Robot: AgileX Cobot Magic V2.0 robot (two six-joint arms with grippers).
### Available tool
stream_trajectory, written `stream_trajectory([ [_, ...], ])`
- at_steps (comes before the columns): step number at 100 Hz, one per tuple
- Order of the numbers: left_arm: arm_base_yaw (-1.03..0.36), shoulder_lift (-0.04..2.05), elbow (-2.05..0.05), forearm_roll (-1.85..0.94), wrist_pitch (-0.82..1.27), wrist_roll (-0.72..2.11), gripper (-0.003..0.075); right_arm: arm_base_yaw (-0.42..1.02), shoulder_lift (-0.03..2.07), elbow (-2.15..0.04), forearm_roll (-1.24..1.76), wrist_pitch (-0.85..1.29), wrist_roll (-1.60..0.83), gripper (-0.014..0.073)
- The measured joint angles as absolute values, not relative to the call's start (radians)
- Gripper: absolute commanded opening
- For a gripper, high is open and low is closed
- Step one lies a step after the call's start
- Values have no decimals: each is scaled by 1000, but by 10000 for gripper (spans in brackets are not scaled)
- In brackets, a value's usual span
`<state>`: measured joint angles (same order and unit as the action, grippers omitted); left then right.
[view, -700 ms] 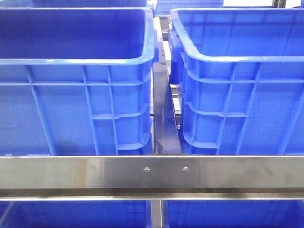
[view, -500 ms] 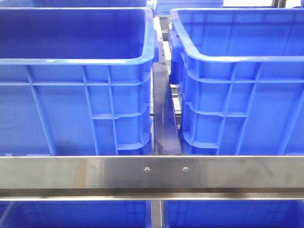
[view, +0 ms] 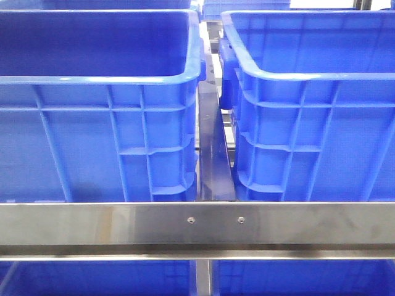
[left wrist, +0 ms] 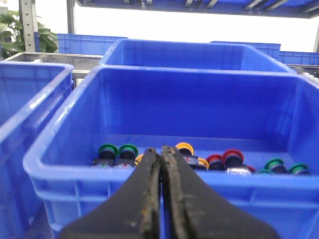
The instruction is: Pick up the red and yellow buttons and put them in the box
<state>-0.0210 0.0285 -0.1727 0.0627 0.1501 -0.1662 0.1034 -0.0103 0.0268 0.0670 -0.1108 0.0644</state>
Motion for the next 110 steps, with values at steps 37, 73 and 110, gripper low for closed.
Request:
stream_trajectory([
  [37,-21,395,-634,59,572,-166,-19,103,-10,27,67,-111,64,-68],
  [73,-21,759,-932,57,788,-119,-19,103,-10,27,67,-111,64,-68],
  [110,-21,876,-944,54,815,-117,-17,103,-10,27,67,-111,64,-68],
])
